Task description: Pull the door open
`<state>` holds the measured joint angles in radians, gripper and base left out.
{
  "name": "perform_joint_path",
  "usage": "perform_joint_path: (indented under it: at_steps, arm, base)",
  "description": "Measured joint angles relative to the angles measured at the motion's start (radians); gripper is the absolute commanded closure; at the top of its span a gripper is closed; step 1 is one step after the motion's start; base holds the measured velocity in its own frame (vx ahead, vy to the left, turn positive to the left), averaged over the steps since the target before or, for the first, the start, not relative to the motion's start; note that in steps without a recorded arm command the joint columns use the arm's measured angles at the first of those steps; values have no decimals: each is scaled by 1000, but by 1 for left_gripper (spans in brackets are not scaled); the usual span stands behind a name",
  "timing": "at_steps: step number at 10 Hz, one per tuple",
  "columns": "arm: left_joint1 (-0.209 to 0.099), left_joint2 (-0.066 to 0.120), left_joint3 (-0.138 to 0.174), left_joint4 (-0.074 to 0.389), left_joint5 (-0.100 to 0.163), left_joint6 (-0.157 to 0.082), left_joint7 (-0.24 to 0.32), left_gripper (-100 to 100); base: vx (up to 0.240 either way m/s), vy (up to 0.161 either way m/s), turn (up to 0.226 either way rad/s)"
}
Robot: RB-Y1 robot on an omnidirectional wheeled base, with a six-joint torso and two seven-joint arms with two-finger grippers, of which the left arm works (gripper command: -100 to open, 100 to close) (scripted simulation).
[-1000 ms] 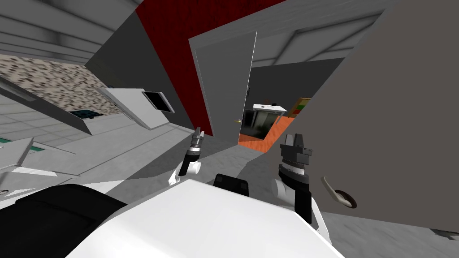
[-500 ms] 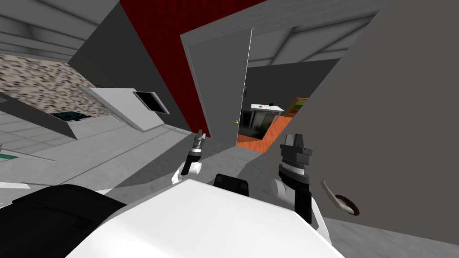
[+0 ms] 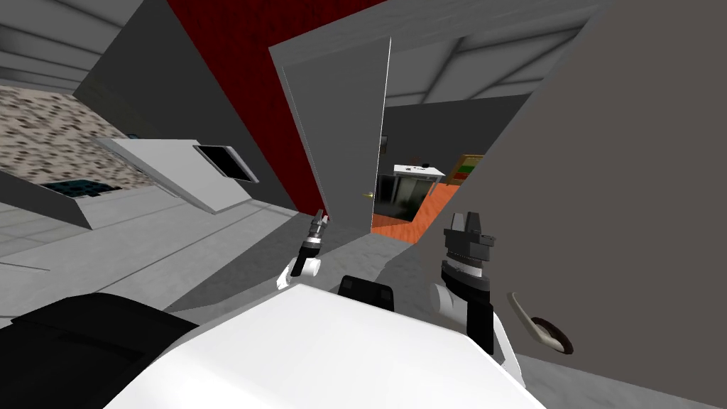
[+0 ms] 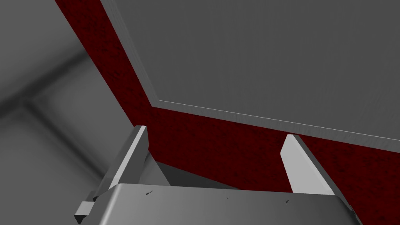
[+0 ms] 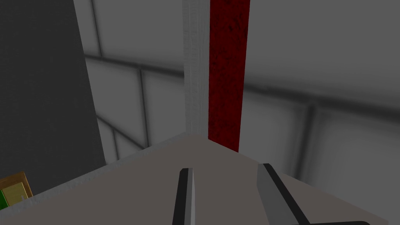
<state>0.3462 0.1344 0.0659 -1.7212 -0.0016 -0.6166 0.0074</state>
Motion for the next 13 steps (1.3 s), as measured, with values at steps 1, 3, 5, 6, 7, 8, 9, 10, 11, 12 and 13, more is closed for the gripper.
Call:
perform_joint_path:
  at_steps: [1,3,5,6,7,8,9,10,11,12,13]
  arm:
    - [-6,6,1,22,3,-4,8,-100]
    - [-24,14,1,75,7,-13,20,-100]
    - [-38,21,0,128,11,-26,32,-100]
    - [-45,22,-1,150,12,-28,36,-100]
    - [-55,28,0,184,15,-37,43,-100]
    - [-66,32,0,222,17,-50,49,-100]
    - [-78,36,-1,257,19,-57,57,-100]
    - [-86,44,0,296,23,-68,67,-100]
    - [-91,49,-1,320,25,-75,75,-100]
    - [-95,49,-3,340,26,-77,80,-100]
    - [-100,54,-3,359,28,-79,86,-100]
  base:
    - [113,-21,-76]
    - [104,-52,-74]
    - [103,-33,-68]
    - [97,-13,-67]
    - [112,-37,-78]
    - [170,-76,-125]
    - [159,-51,-84]
    - [127,-22,-58]
    - [121,-20,-66]
    - [114,-21,-71]
    - [106,-11,-62]
